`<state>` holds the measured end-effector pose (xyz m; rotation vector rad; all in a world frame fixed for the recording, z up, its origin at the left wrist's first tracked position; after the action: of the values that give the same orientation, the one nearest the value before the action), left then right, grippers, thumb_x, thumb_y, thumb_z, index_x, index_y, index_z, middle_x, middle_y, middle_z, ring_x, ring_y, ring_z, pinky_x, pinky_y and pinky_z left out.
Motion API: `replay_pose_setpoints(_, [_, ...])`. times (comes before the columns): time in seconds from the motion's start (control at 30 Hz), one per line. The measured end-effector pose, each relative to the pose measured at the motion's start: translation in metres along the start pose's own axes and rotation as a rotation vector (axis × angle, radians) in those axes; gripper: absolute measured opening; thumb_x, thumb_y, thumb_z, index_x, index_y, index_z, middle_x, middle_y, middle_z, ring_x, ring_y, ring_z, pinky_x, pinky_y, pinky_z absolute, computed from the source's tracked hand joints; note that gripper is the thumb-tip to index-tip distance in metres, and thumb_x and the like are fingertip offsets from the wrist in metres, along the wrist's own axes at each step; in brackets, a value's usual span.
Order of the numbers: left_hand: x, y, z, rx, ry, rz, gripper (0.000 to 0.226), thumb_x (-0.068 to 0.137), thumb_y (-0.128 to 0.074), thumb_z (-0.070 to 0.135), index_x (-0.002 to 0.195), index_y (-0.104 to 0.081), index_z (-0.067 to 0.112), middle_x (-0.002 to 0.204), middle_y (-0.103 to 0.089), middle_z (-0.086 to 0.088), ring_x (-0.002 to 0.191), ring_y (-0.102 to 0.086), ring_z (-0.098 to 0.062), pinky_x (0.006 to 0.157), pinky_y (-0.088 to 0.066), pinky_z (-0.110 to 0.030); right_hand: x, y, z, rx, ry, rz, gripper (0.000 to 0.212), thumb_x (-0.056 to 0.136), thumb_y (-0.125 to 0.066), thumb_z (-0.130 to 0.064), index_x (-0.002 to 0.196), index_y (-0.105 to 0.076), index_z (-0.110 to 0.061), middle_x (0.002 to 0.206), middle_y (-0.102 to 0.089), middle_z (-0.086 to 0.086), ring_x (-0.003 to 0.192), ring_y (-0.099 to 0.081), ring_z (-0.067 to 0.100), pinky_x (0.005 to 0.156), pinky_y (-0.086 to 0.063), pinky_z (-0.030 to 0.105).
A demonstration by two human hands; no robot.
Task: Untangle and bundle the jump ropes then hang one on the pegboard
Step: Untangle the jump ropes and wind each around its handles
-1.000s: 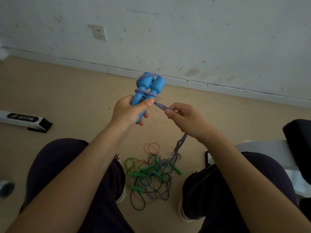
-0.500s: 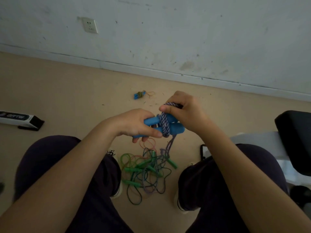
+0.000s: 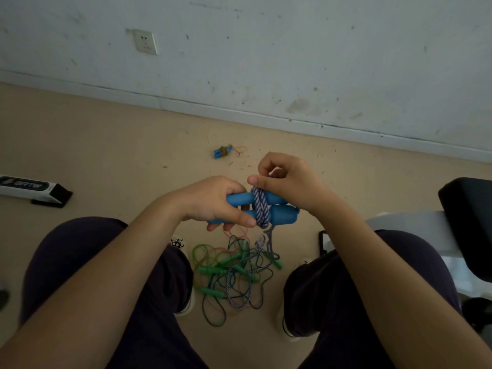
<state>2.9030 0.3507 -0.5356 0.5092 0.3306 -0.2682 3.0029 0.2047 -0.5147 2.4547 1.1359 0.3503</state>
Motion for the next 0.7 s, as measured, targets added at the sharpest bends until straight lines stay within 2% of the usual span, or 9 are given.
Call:
replay_pose_setpoints(0.07, [-0.001, 0.001, 0.001, -0.04, -0.026, 0.028, 0.032, 0.08, -0.083, 0.036, 0.089, -0.064, 0.012, 0.061, -0.069, -0.003, 0.043, -0.056, -0.016, 0.043, -0.044, -0.023, -0.001, -0.001, 0.003, 0.067, -0.075, -0.017, 0.021, 0.088, -0.073, -0.022, 0.085, -0.064, -0.004, 0.077, -0.06, 0.0, 0.064, -0.053, 0.0, 0.065, -0.044, 0.018])
replay_pose_setpoints(0.17, [-0.002, 0.005, 0.002, -0.141, -0.078, 0.119, 0.03, 0.082, -0.082, 0.031, 0.092, -0.064, 0.009, 0.06, -0.066, -0.002, 0.042, -0.054, -0.013, 0.041, -0.043, -0.023, -0.001, 0.002, 0.004, 0.263, -0.129, -0.001, 0.018, 0.091, -0.068, -0.025, 0.093, -0.067, -0.007, 0.088, -0.064, 0.007, 0.079, -0.059, 0.014, 0.074, -0.047, 0.031])
replay_pose_setpoints(0.23, [-0.002, 0.008, 0.003, -0.259, -0.118, 0.2, 0.027, 0.083, -0.081, 0.03, 0.093, -0.065, 0.011, 0.061, -0.064, -0.002, 0.042, -0.053, -0.012, 0.04, -0.042, -0.023, -0.002, 0.004, 0.003, 0.485, -0.134, -0.022, 0.019, 0.092, -0.065, -0.024, 0.101, -0.067, -0.008, 0.092, -0.066, 0.005, 0.081, -0.062, 0.017, 0.073, -0.05, 0.031])
replay_pose_setpoints(0.3, [-0.001, 0.011, 0.005, -0.401, -0.164, 0.284, 0.019, 0.082, -0.079, 0.032, 0.09, -0.069, 0.018, 0.061, -0.062, -0.004, 0.045, -0.051, -0.014, 0.039, -0.041, -0.023, -0.003, 0.0, 0.002, 0.662, -0.162, -0.045, 0.022, 0.091, -0.063, -0.026, 0.105, -0.066, -0.008, 0.087, -0.066, 0.007, 0.071, -0.06, 0.017, 0.064, -0.051, 0.029])
replay_pose_setpoints(0.4, [0.001, 0.013, 0.008, -0.499, -0.182, 0.401, 0.012, 0.079, -0.08, 0.037, 0.081, -0.073, 0.027, 0.06, -0.061, -0.004, 0.05, -0.05, -0.019, 0.039, -0.041, -0.024, -0.004, -0.011, 0.002, 0.666, -0.183, -0.044, 0.024, 0.089, -0.063, -0.032, 0.095, -0.059, -0.01, 0.074, -0.052, 0.005, 0.055, -0.042, 0.013, 0.052, -0.034, 0.027])
replay_pose_setpoints(0.5, [0.003, 0.012, 0.007, -0.446, -0.155, 0.441, 0.028, 0.082, -0.078, 0.037, 0.093, -0.068, 0.014, 0.062, -0.064, -0.004, 0.045, -0.05, -0.019, 0.04, -0.041, -0.025, -0.004, -0.02, 0.003, 0.592, -0.183, -0.087, 0.032, 0.092, -0.061, -0.042, 0.091, -0.05, -0.011, 0.068, -0.032, 0.003, 0.053, -0.024, 0.011, 0.052, -0.016, 0.032])
replay_pose_setpoints(0.6, [0.004, 0.01, 0.005, -0.397, -0.116, 0.417, 0.023, 0.086, -0.078, 0.029, 0.1, -0.067, 0.013, 0.065, -0.067, -0.003, 0.046, -0.052, -0.018, 0.043, -0.044, -0.026, -0.005, -0.02, 0.007, 0.604, -0.23, -0.041, 0.031, 0.094, -0.059, -0.043, 0.081, -0.05, -0.017, 0.063, -0.027, 0.002, 0.05, -0.02, 0.011, 0.049, -0.012, 0.032])
replay_pose_setpoints(0.7, [0.003, 0.009, 0.006, -0.492, -0.114, 0.365, 0.031, 0.08, -0.08, 0.03, 0.102, -0.067, 0.013, 0.07, -0.069, -0.005, 0.05, -0.054, -0.017, 0.046, -0.045, -0.026, -0.005, -0.017, 0.007, 0.647, -0.231, -0.005, 0.032, 0.094, -0.06, -0.04, 0.073, -0.048, -0.02, 0.059, -0.028, 0.0, 0.047, -0.02, 0.01, 0.047, -0.012, 0.03])
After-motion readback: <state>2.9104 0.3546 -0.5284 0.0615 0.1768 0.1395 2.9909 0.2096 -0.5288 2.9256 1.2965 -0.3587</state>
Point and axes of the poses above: each hand's wrist, its own x-axis towards the middle knuckle, its own y-axis out of the back of the hand, z = x × y, the point moved 3 cm from there along x, towards the middle knuckle
